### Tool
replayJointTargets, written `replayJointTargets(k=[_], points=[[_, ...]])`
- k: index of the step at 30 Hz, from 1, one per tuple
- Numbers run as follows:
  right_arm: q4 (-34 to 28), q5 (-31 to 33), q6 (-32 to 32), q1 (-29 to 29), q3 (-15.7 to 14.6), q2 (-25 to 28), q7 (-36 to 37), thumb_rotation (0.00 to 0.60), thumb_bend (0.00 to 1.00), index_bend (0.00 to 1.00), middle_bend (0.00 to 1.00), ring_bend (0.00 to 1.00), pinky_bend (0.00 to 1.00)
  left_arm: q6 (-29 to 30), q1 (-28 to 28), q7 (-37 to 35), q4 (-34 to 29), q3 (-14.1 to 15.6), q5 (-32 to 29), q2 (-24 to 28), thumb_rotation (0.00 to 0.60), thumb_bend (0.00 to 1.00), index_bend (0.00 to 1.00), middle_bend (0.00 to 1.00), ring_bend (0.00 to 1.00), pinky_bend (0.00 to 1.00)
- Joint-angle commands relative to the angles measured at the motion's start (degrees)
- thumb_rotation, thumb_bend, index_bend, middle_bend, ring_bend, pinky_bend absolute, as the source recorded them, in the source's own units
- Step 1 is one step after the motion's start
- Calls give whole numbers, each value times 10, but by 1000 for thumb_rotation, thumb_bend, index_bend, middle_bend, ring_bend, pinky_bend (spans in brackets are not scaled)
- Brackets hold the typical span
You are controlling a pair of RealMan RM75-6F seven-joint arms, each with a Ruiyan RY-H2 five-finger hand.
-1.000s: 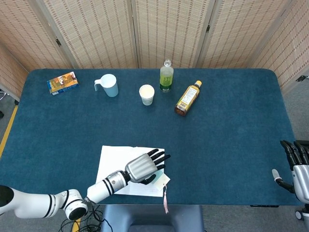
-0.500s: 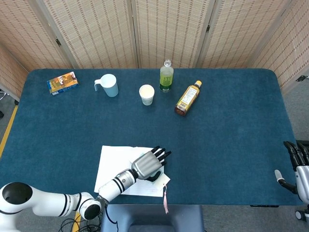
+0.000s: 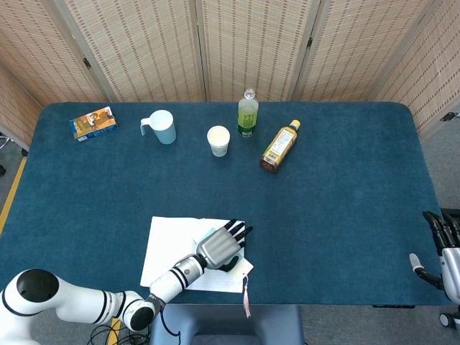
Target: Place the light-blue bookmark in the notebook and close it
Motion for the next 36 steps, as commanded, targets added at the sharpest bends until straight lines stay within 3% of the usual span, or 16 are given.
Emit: replayJointTargets(k=[1, 18, 36], points=[[0, 0, 0, 0, 0, 0, 0, 600, 275, 0, 99, 48, 109, 3, -1, 2, -1, 5, 0, 0, 283, 626, 347, 0, 0, 126], [3, 2, 2, -4, -1, -1, 3, 600, 275, 0, 99, 48, 109, 12, -7, 3, -3, 21, -7, -3, 285, 626, 379, 0, 0, 126], [5, -2, 10, -10, -2, -3, 5, 600, 275, 0, 99, 48, 109, 33, 5, 33, -76, 82, 36, 56, 284, 626, 413, 0, 0, 126]])
